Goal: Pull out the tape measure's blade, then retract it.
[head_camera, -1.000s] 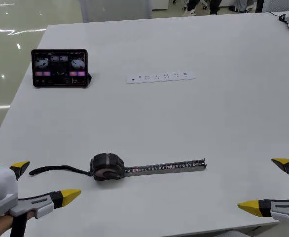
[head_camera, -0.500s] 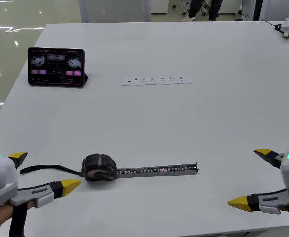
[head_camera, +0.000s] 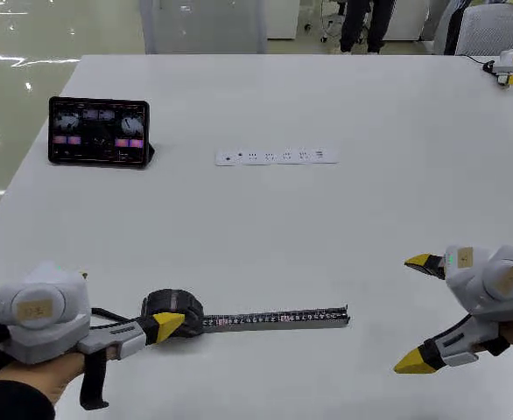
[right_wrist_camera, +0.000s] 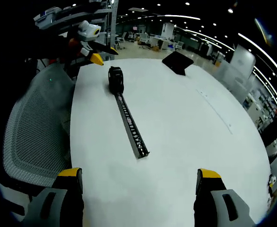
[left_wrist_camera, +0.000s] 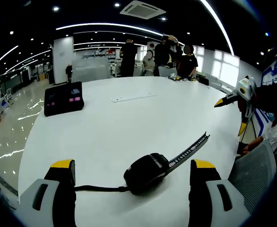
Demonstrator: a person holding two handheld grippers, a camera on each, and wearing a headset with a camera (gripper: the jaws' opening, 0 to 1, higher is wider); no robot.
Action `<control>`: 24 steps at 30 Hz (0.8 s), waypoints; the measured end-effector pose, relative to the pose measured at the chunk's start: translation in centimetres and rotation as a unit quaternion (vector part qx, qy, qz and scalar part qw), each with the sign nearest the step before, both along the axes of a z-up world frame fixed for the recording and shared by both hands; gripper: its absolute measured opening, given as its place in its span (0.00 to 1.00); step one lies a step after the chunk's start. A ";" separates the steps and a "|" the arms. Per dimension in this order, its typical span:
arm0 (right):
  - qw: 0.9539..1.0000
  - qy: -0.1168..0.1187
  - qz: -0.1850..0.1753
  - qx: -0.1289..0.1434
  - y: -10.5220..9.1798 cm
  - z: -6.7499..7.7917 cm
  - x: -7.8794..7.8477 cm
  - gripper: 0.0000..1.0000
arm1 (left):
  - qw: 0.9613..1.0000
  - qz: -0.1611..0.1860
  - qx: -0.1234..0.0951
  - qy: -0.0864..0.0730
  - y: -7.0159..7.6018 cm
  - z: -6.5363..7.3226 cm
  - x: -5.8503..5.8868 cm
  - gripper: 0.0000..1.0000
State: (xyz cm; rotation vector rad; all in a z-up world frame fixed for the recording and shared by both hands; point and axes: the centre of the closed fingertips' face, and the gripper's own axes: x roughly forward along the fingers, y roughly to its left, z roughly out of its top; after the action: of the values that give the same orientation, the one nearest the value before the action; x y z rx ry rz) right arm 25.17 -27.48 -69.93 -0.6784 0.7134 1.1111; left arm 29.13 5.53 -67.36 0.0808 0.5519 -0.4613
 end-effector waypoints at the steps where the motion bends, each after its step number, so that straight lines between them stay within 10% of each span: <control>1: 1.000 0.000 0.005 0.000 0.2 -0.2 0.1 0.99 | 1.000 0.002 0.000 0.001 -0.3 -0.1 0.0 0.99; 9: 0.999 0.020 0.030 -0.017 1.1 -2.3 1.6 0.99 | 0.999 0.028 0.016 -0.033 -3.3 -0.9 0.6 0.99; 24: 0.994 0.053 0.071 -0.058 2.8 -5.5 3.1 0.93 | 0.995 0.092 -0.017 -0.029 -3.1 -3.3 1.8 0.99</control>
State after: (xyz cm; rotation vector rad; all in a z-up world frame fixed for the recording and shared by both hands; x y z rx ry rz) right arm 28.23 -24.69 -75.44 -0.7828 0.8364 1.2502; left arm 30.89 2.40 -70.65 0.0108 0.4889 -0.2883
